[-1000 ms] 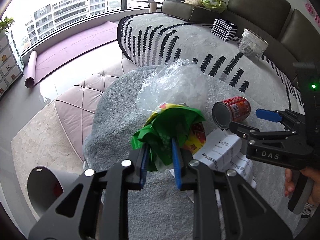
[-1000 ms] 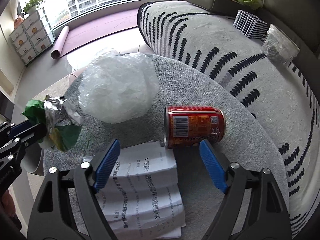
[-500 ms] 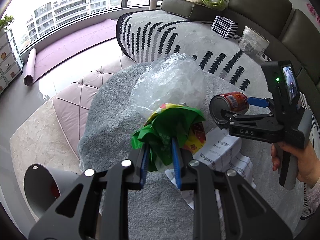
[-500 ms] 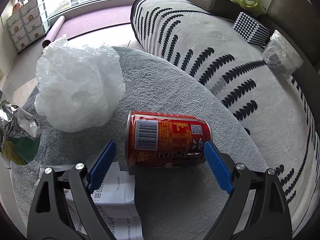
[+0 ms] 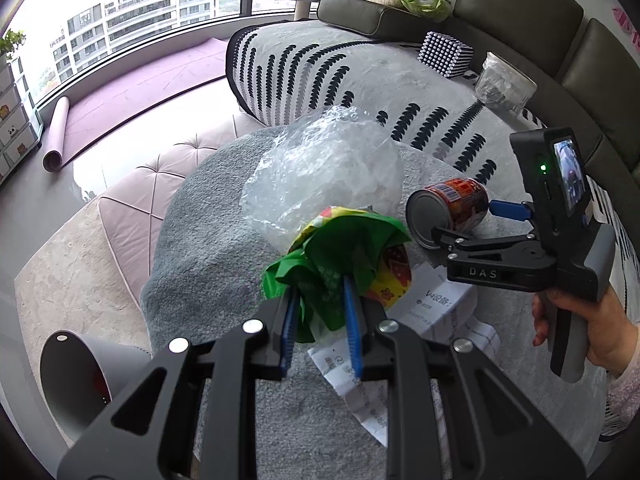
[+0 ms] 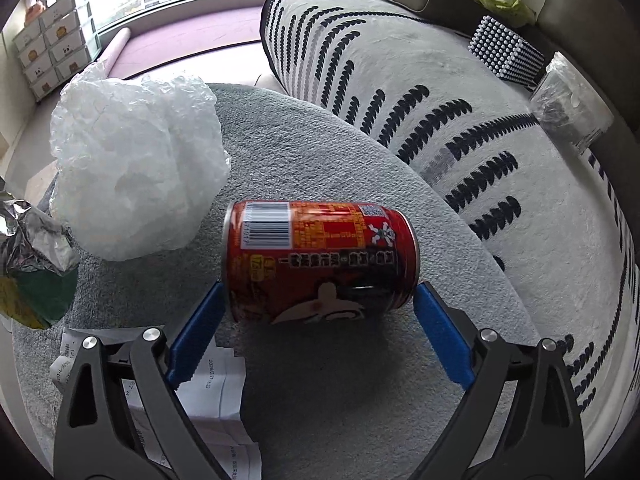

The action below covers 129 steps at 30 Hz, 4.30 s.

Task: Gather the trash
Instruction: 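Grasp the green snack bag with the left tool while the right tool grasps the red can, then carry the snack bag and red can over the grey bin and open both tools, then move both tools back over the table toward the bubble wrap and papers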

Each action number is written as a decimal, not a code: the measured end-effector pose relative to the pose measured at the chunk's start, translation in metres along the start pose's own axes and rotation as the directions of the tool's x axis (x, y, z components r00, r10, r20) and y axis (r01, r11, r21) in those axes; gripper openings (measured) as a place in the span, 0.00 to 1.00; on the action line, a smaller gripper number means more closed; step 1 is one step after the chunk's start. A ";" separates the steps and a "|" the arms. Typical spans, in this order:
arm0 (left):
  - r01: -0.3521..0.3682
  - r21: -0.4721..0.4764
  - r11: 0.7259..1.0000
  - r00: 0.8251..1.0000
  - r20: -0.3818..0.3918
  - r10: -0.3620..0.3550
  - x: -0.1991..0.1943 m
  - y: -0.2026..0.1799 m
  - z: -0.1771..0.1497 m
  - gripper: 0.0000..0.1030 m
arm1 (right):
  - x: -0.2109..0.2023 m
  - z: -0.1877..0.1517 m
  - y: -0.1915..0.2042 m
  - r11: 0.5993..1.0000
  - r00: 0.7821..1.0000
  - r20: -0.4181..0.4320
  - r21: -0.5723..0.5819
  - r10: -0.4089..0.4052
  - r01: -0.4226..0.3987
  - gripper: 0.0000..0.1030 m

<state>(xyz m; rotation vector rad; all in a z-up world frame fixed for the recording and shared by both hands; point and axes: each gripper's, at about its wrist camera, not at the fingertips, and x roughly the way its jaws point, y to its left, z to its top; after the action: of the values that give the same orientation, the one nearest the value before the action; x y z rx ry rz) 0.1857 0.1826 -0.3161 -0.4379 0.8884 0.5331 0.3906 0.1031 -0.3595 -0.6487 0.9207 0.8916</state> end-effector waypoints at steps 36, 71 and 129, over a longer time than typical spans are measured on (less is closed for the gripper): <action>-0.044 -0.026 0.999 0.999 0.013 0.045 0.019 0.004 0.015 0.21 | 0.010 0.009 -0.007 0.995 0.997 0.032 -0.070 0.072 -0.069 0.84; -0.062 -0.160 0.985 0.996 0.048 0.070 -0.069 0.141 -0.038 0.21 | -0.121 -0.015 0.176 0.966 0.975 0.062 -0.165 0.213 -0.200 0.84; -0.234 -0.225 0.946 0.971 -0.112 0.213 -0.124 0.354 -0.137 0.50 | -0.107 0.009 0.458 0.845 0.908 -0.068 -0.344 0.413 -0.410 0.86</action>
<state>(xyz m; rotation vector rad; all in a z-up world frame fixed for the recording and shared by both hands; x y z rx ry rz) -0.1744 0.3522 -0.3404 -0.5838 0.9681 0.8401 -0.0352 0.2955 -0.3087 -0.7642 0.9159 1.4697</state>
